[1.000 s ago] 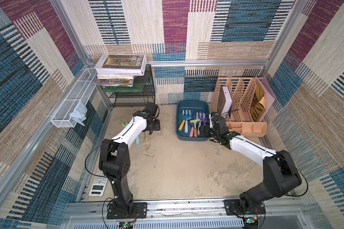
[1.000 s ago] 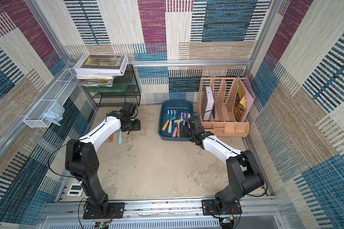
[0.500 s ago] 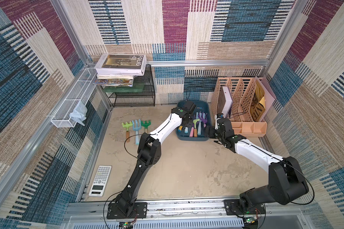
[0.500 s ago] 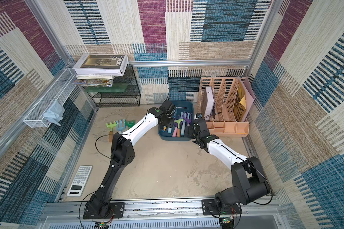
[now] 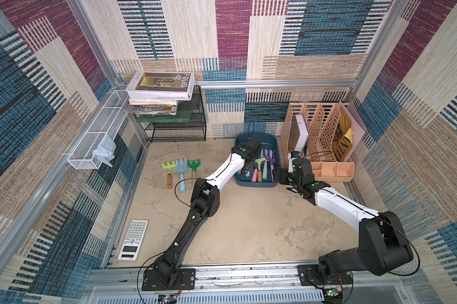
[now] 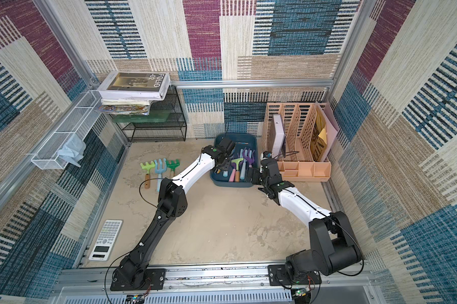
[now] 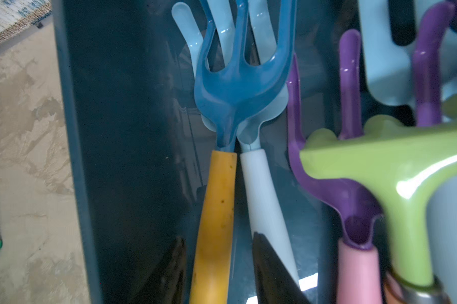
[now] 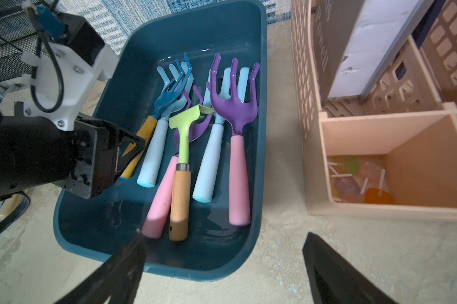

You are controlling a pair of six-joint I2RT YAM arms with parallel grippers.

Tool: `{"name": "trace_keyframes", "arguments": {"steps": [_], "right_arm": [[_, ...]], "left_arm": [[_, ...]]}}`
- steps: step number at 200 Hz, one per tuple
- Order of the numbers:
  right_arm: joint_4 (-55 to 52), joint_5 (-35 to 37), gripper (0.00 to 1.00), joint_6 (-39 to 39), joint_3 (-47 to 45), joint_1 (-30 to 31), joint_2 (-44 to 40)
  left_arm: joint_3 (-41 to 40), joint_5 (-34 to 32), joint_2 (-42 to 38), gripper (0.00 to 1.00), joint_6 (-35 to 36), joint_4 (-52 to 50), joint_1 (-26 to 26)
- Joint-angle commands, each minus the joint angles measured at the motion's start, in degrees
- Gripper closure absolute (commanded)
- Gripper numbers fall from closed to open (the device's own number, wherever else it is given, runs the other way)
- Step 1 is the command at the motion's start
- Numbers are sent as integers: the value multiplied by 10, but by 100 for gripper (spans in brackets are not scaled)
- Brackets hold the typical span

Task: Take the hand rake out of the storage box
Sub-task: Pick up the rake from the storage box.

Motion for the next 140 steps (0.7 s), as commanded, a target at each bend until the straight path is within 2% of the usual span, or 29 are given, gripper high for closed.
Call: {"name": "trace_keyframes", "arguments": {"steps": [1,36,68,82,102,140], "right_arm": [[20,-12,4,2,-3,-2,3],[22,-18,4,4,-2,-5,10],[25,-20,4,4,-2,-8,16],[24,-22,4,4,0,-7,19],[25,-23,5,4,0,-8,22],[24,-23,4,4,0,-10,23]], "left_arm": [[0,-13,14,56,-14,22,2],[4,-4,36,56,-15,31,3],[-6,8,25,73,-17,26,2],[-21,11,3,83,-19,26,3],[-52,12,-44,92,-16,26,0],[-114,-28,-150,95,6,16,-18]]}}
